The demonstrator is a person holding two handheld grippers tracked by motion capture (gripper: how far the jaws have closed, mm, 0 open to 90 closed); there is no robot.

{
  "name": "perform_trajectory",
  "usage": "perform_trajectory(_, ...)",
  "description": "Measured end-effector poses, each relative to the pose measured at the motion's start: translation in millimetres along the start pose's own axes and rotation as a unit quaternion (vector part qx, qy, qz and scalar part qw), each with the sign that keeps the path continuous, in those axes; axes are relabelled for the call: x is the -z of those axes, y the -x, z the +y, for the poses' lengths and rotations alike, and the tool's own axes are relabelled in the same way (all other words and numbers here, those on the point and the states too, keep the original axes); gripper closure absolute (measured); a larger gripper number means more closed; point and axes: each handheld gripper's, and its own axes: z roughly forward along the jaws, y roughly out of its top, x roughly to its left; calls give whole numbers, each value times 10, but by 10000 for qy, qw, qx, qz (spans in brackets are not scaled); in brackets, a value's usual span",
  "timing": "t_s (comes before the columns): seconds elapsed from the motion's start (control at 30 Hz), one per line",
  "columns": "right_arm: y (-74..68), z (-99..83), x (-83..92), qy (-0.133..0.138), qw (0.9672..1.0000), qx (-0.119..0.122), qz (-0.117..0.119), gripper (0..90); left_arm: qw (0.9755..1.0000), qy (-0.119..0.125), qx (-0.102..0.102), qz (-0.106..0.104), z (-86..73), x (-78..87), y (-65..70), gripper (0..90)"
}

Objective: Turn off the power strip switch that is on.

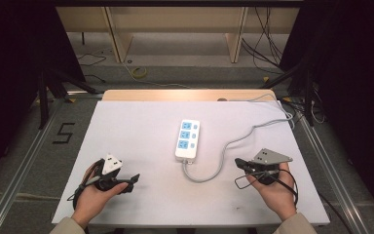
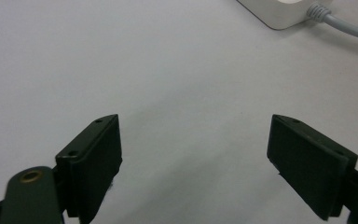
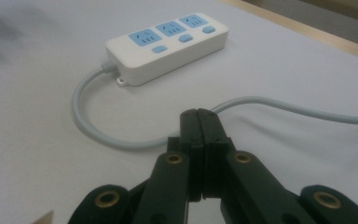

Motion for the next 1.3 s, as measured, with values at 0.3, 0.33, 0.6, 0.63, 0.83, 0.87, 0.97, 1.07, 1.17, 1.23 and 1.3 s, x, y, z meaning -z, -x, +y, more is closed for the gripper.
perform_trajectory(0.3,7,47,-38,-91,10000,8,36,900,10000,-3,-4,9,1,1,0,180)
perform_trajectory(0.33,7,64,-48,-111,9999,24,40,900,10000,-18,-10,10,2,1,0,181)
perform_trajectory(0.6,9,124,-82,-159,9998,61,52,900,10000,-13,-12,36,2,1,-2,182)
perform_trajectory(0.63,10,140,-94,-184,9998,88,53,900,10000,-17,-16,31,2,1,-4,183)
perform_trajectory(0.83,7,180,-126,-241,9996,97,66,900,10000,-19,-27,38,3,2,-4,184)
perform_trajectory(0.87,7,195,-137,-252,9996,98,65,900,10000,-19,-26,34,3,2,-4,184)
perform_trajectory(0.97,9,218,-146,-266,9996,114,64,900,10000,-20,-28,33,3,1,-2,184)
perform_trajectory(1.07,10,233,-150,-269,9996,114,64,900,10000,-20,-30,32,4,1,-2,184)
perform_trajectory(1.17,16,256,-166,-292,9995,123,62,900,10000,-25,-26,25,3,-2,-1,185)
perform_trajectory(1.23,18,264,-176,-325,9994,119,71,900,10000,-26,-26,25,3,-2,-1,185)
perform_trajectory(1.3,17,274,-188,-337,9993,118,77,900,10000,-16,-31,29,4,0,-3,185)
